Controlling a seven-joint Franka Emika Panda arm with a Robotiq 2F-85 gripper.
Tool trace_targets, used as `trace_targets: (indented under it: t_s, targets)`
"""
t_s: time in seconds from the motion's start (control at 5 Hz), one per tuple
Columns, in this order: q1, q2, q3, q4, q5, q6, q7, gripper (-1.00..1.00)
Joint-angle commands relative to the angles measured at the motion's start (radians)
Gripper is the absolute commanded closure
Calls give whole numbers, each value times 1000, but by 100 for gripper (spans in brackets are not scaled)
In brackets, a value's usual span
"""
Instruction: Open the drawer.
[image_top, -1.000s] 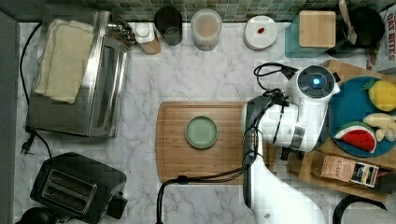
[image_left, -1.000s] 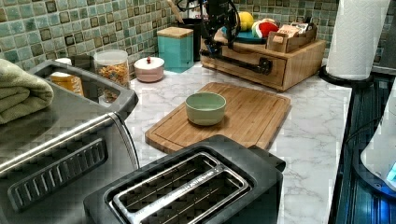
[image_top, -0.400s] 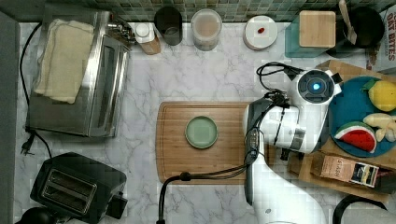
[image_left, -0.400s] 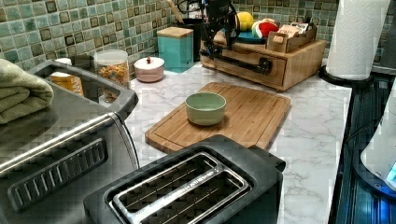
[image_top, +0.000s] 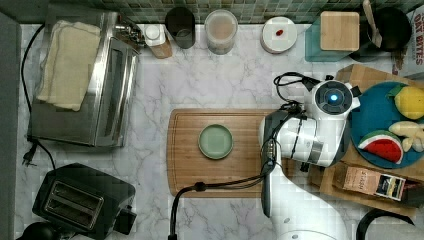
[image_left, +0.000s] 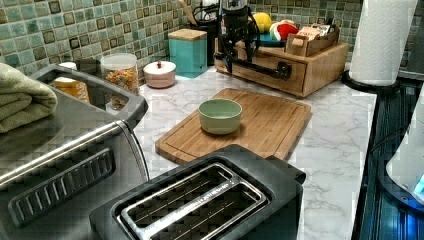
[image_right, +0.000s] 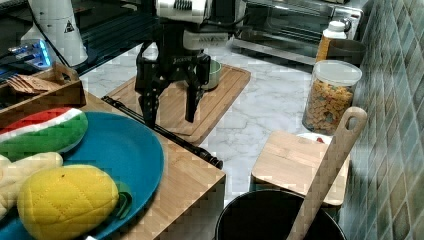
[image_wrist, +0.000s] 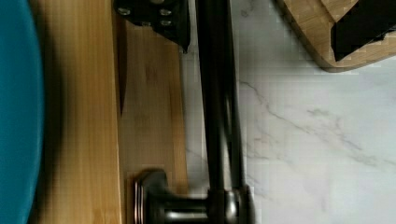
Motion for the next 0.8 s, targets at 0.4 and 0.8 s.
trace_targets:
  t_s: [0.4,0.8]
  targets:
    - [-25,28,15,54,75,-91,5,-100]
    - [35,-72,54,-37,107,-107,46,-100]
